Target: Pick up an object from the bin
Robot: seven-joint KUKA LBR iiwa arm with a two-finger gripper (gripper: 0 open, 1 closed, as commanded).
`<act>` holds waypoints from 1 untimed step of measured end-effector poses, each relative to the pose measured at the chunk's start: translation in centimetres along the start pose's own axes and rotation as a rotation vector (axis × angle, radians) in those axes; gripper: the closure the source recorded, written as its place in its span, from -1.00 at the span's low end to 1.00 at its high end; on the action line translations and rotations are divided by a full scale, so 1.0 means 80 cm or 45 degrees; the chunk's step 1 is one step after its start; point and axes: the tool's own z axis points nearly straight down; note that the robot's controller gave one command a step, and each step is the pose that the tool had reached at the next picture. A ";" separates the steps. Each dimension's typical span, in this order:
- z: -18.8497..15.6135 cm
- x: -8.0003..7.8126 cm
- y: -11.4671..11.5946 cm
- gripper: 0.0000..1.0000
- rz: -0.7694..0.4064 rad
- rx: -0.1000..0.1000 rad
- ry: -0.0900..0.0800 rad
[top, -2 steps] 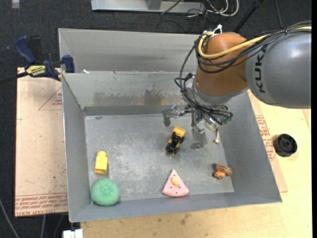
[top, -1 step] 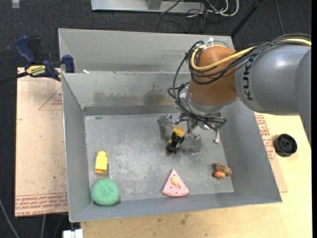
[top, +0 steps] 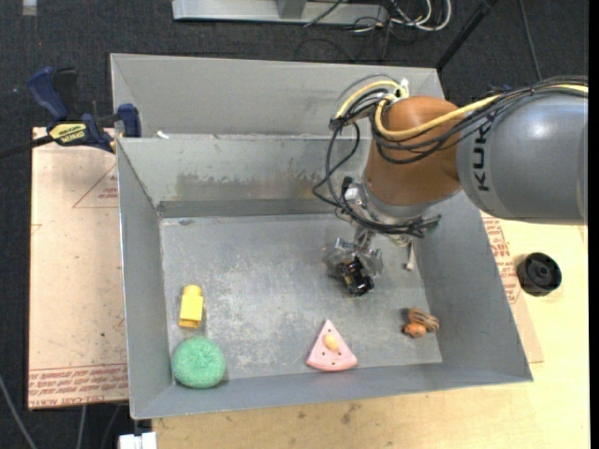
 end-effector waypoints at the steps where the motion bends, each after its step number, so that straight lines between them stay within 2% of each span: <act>1: 0.000 0.000 0.000 1.00 0.000 0.000 0.000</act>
Offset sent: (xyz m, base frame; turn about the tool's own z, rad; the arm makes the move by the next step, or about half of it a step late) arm -0.0001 0.0002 0.0758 0.0000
